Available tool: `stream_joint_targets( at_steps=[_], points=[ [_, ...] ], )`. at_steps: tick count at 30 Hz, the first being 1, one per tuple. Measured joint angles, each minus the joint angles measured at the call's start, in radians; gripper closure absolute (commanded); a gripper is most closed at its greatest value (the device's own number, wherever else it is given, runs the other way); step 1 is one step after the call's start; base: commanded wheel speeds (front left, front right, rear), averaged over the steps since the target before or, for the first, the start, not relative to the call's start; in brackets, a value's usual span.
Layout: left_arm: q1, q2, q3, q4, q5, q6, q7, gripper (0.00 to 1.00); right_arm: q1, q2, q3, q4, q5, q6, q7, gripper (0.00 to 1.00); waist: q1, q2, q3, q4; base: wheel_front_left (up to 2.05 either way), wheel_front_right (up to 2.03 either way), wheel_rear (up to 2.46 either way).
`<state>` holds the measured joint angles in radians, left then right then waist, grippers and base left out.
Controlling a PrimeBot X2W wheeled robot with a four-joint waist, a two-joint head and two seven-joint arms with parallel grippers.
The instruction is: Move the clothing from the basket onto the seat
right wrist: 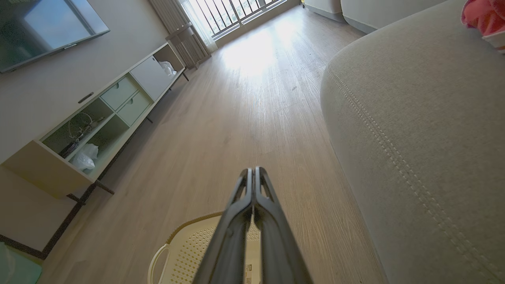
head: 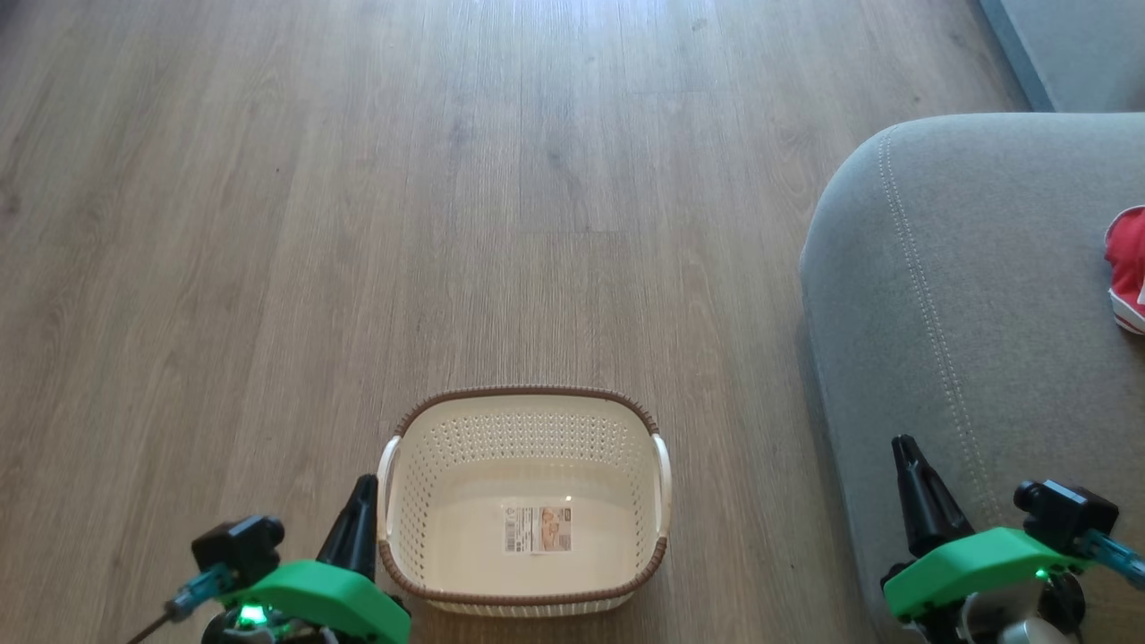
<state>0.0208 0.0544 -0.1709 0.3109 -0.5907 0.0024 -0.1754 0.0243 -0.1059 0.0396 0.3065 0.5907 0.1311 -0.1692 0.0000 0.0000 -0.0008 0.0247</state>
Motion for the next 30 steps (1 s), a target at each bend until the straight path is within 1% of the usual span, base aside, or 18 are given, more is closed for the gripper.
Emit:
stream_joint_targets(
  at_steps=[30],
  points=[
    [-0.021, 0.001, 0.074, -0.007, -0.321, -0.036, 0.086, 1.00, -0.021, 0.010, -0.046, -0.007, 0.318, 0.000, 0.085, 1.00, 0.0000, 0.0000, 0.001, -0.008, 0.00, 0.00, 0.00]
  ],
)
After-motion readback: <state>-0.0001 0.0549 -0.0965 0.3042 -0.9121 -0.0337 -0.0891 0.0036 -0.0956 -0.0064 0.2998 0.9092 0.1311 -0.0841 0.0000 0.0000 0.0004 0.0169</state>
